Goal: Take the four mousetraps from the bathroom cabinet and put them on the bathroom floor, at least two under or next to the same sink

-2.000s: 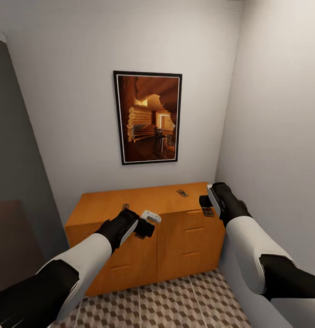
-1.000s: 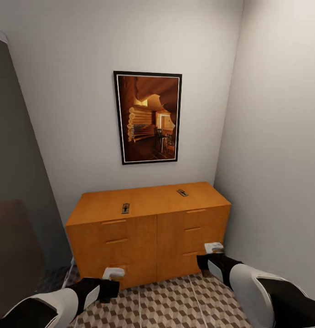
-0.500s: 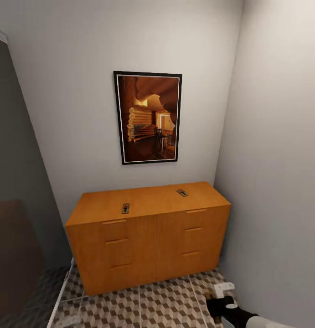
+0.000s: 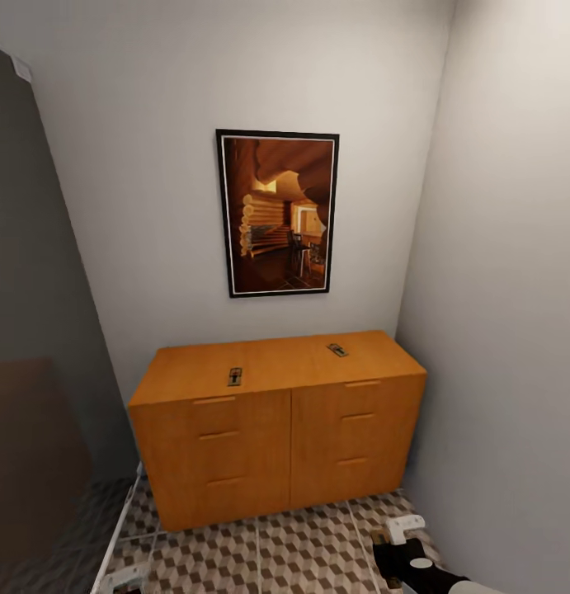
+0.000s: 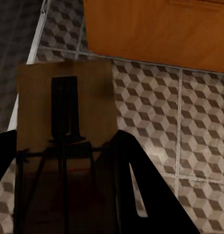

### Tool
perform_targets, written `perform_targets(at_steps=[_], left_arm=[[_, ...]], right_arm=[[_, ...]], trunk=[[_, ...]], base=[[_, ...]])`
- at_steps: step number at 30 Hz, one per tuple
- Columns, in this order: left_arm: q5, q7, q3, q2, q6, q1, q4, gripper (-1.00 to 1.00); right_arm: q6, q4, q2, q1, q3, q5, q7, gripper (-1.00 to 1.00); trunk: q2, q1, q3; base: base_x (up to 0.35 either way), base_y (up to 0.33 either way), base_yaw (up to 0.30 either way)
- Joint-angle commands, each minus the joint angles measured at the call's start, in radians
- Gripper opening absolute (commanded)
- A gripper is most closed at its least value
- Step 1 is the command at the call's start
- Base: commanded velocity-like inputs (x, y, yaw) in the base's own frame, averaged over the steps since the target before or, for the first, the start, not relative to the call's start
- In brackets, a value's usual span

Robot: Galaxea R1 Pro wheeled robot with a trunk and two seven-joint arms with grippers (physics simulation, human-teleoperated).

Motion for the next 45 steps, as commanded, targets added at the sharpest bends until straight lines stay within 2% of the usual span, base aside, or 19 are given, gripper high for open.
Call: perform_targets(at_steps=[1,6,15,45], left_arm=[[0.007,-0.008,-0.006,-0.001,-0.015,-0.002,0.005,-1.00],[0.006,-0.008,-0.005,0.000,-0.048,-0.002,0.008,-1.00],[0.004,-0.008,-0.005,-0.017,-0.056,-0.002,0.011,-1.00],[-0.002,-0.010,-0.009,-0.014,-0.054,0.001,0.021,-1.00]], right_arm=[[-0.008,0.005,-0.001,-0.002,-0.008,0.009,-0.002,-1.00],[-0.008,0.005,-0.001,-0.002,-0.008,0.008,-0.003,-1.00],[-0.008,0.005,-0.001,-0.002,-0.008,0.006,-0.003,-1.00],[-0.008,0.005,-0.001,-0.002,-0.009,0.005,-0.004,-1.00]], trunk=[[-0.002,0.000,-0.002],[-0.002,0.000,-0.002],[-0.002,0.000,-0.002],[-0.002,0.000,-0.002]], base=[[0.000,0.000,0.270],[0.000,0.000,0.288],[0.000,0.000,0.297],[0.000,0.000,0.298]])
